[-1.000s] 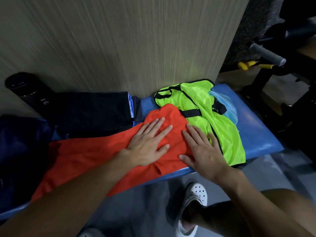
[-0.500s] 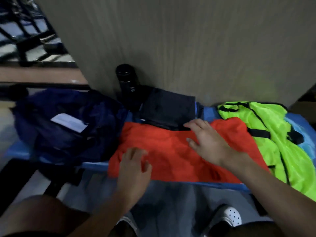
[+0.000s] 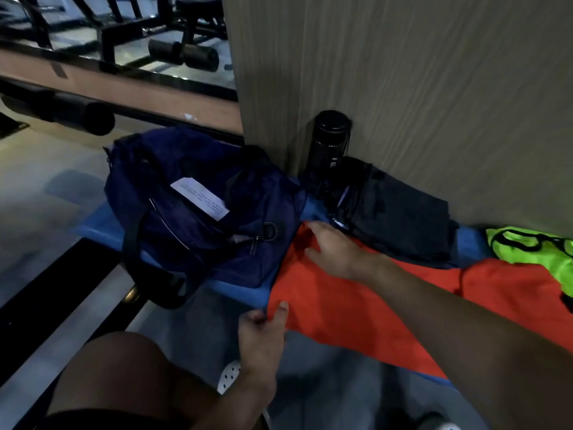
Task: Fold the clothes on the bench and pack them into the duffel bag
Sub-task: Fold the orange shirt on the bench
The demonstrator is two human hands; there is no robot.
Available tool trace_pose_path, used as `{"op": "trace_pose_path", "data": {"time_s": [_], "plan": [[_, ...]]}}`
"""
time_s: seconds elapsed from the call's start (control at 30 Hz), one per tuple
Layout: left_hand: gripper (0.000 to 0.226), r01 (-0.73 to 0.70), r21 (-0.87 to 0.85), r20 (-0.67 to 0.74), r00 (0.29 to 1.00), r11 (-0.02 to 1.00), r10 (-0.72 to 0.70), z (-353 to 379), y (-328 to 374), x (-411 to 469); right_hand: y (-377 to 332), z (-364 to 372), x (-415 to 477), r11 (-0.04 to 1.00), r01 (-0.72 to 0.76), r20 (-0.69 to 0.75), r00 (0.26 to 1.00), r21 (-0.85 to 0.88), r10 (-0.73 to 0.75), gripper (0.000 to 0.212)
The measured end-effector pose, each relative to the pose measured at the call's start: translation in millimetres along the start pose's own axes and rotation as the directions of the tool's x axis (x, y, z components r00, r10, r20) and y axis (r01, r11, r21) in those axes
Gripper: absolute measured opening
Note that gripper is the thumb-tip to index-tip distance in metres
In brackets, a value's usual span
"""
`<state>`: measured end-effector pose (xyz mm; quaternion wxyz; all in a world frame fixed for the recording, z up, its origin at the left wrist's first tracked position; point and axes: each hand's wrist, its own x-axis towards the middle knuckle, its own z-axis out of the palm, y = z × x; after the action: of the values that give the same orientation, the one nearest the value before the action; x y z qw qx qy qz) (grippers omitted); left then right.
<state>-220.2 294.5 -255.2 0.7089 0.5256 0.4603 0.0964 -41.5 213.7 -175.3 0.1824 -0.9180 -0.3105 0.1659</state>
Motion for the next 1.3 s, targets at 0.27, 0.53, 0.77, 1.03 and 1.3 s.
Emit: {"op": "trace_pose_path", "data": {"time_s": [0.27,0.53,0.77,1.03,1.3], "plan": [[0.014,0.171,-0.167,0.012,0.985,0.971,-0.171,2,3,10,1,14,28,0.993,-0.118,-0.038,0.992,-0.01,0.117,0.064],[0.012,0.035,-0.052,0.009,0.999,0.998,-0.034,-15,24,-17,-13,-6,17,0.996,-0.072,-0.027,0.997,0.055,0.073,0.01],[0.017,-0.307,0.084,-0.088,0.945,0.948,0.314,-36,52,-45,-23,-51,-10,0.961,0.049,-0.03,0.999,0.272,-0.042,0.015],[0.017,-0.599,0.126,0.219,0.794,0.791,0.567,5,62,-96,28,-95,-52,0.969,0.069,-0.067,0.996,0.239,-0.054,0.018],[0.014,-0.697,0.297,0.481,0.699,0.652,0.529,90,15,-130,116,-98,-121,0.978,-0.043,-0.175,0.981,0.202,0.079,0.023]]}}
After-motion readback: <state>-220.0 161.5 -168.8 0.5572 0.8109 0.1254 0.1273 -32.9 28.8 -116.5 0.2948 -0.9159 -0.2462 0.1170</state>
